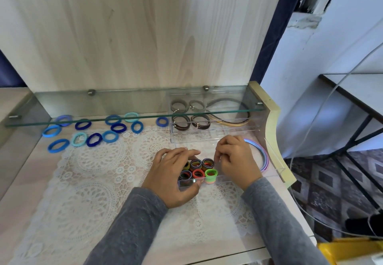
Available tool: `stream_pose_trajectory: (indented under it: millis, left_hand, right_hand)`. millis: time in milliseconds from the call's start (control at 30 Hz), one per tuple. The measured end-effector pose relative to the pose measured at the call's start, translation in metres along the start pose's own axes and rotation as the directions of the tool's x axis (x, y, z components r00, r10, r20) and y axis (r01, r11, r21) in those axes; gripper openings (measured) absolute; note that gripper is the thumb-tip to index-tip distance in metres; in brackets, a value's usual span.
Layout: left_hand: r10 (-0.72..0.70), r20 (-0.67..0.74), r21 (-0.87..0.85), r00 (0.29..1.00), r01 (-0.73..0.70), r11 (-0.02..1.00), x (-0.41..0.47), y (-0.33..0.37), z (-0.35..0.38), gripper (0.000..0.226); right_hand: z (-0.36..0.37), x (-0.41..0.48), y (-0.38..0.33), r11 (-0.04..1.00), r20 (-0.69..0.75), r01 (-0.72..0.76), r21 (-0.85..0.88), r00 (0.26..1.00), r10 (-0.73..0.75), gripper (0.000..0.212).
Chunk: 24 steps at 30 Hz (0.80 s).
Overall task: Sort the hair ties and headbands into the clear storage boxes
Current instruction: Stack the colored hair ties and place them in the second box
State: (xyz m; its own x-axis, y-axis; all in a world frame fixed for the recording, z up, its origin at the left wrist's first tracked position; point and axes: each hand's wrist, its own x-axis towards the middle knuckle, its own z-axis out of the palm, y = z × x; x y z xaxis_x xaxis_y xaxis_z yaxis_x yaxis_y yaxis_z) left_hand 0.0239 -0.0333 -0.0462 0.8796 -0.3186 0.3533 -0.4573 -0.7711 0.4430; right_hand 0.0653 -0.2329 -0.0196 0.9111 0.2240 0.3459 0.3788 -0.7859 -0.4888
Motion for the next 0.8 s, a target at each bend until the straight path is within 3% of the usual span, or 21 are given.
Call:
stream_pose_trajectory:
  millis: [367, 600, 800]
  left_hand:
    - [0.008, -0.014, -0.029, 1.000, -0.008, 1.000, -0.0007, -0.0011, -0.0001, 0.062]
    - [0.021, -0.026, -0.038, 0.999, -0.022, 0.999, -0.0011, -0.0005, -0.0016, 0.062]
    - [0.023, -0.031, -0.047, 0.999, -0.025, 0.999, -0.0006, -0.0005, -0.0017, 0.062]
  right_hand:
    - [0.0029, -0.0019, 0.0040, 0.999, -0.031, -0.035, 0.025, 0.999, 0.036, 0.030]
    - [0.0039, -0.0018, -0.0002, 1.000, 0.027, -0.008, -0.015, 1.000, 0.009, 0.041]
    - [0.0017, -0.0015, -0.0001, 0.999, 0.060, -0.014, -0.051, 0.998, 0.017, 0.034]
